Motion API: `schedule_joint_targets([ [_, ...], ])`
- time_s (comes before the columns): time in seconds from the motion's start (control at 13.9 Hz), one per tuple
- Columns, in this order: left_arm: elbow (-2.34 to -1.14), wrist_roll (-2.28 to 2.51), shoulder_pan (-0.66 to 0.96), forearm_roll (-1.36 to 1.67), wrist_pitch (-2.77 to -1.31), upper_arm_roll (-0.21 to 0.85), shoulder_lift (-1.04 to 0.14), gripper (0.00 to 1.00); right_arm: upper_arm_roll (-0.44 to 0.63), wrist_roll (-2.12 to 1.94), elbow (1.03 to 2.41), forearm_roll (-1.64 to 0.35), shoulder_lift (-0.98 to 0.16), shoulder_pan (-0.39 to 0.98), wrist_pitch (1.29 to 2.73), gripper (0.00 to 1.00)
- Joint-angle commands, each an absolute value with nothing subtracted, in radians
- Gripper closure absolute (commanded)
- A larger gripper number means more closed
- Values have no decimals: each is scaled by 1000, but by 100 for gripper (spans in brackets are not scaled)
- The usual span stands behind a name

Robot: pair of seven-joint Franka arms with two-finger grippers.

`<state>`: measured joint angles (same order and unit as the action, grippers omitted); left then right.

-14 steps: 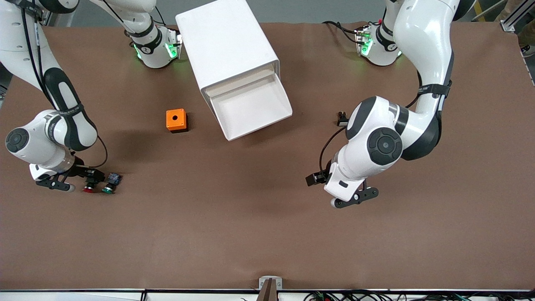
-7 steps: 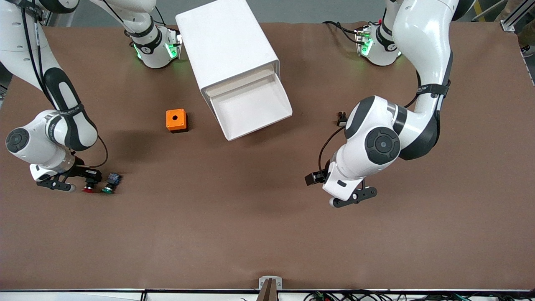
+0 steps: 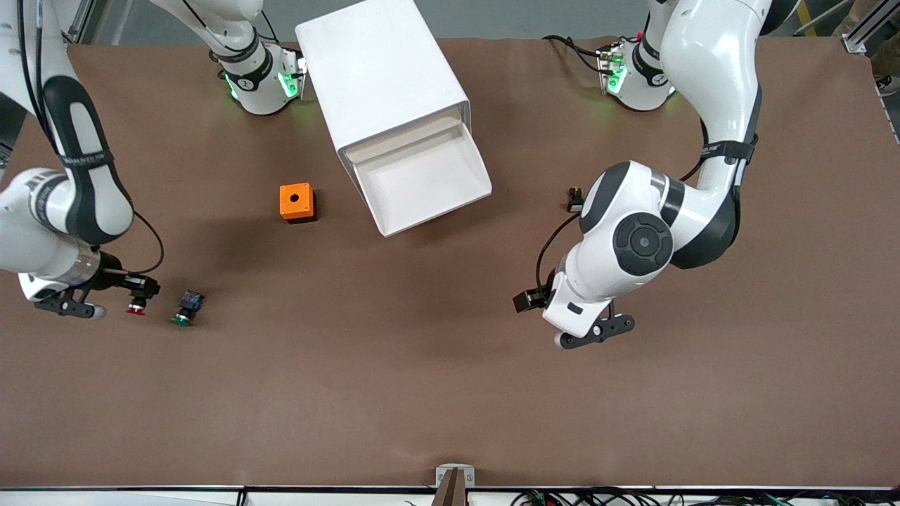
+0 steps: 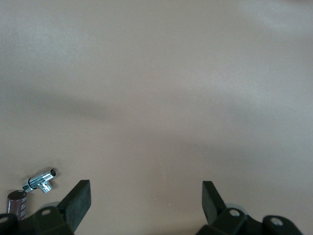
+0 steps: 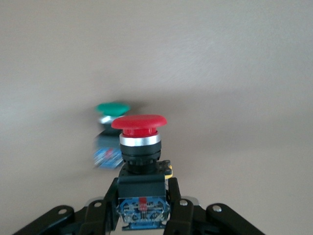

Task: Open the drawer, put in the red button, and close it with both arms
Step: 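Grasp the red push button with the right gripper, then lift the red button and carry it toward the open drawer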

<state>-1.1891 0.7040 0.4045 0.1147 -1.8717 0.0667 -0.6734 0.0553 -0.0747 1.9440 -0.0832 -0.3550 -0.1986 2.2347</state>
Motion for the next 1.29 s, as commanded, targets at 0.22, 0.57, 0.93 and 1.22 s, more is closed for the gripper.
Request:
schedule_joint_targets([
  [0.22,-1223,704,407,87,-1884,72,-643,0,57,358,1957,-98,-40,1,1901,100],
  [0.57,-1224,704,413,87,-1884,74,-644,0,54,867,1927,-100,75,263,1786,100],
  [0.93,-1227,704,451,94,-1884,80,-653,0,55,1285,1927,-104,69,538,1842,100],
  [1.22,-1241,704,465,107,-1884,80,-663,0,55,1506,1928,-106,31,688,1948,100],
])
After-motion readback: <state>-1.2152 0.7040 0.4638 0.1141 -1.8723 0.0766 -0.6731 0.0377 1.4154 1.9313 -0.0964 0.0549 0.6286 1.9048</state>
